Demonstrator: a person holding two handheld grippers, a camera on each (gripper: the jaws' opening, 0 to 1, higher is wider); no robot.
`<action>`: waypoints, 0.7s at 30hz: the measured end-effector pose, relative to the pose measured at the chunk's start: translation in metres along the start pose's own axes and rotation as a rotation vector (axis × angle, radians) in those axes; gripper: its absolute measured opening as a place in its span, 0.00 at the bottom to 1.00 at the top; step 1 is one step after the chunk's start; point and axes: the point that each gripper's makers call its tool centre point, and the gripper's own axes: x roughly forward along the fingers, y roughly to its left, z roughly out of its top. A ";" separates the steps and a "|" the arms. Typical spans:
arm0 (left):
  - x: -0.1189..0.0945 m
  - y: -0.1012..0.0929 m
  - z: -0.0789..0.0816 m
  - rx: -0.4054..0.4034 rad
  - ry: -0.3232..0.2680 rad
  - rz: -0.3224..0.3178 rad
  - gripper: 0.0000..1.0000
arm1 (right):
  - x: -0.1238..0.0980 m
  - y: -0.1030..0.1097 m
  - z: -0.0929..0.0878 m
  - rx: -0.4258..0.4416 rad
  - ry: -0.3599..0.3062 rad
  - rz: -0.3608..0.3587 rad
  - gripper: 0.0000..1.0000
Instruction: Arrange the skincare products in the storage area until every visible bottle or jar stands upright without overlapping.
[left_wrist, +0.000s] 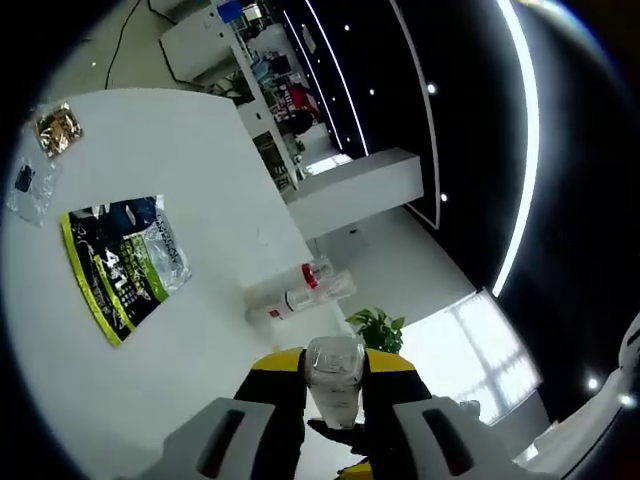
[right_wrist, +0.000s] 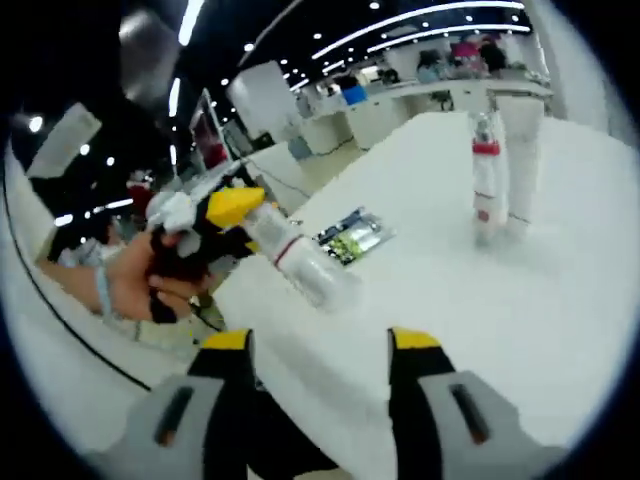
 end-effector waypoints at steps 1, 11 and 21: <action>0.000 -0.001 0.002 0.003 -0.006 -0.004 0.19 | 0.001 0.007 -0.003 0.039 0.004 0.037 0.49; 0.006 -0.012 -0.004 0.103 0.019 -0.036 0.19 | -0.003 0.046 0.036 0.353 -0.150 0.282 0.39; 0.000 -0.016 -0.018 0.244 0.104 -0.062 0.19 | -0.015 0.020 0.054 0.610 -0.279 0.284 0.41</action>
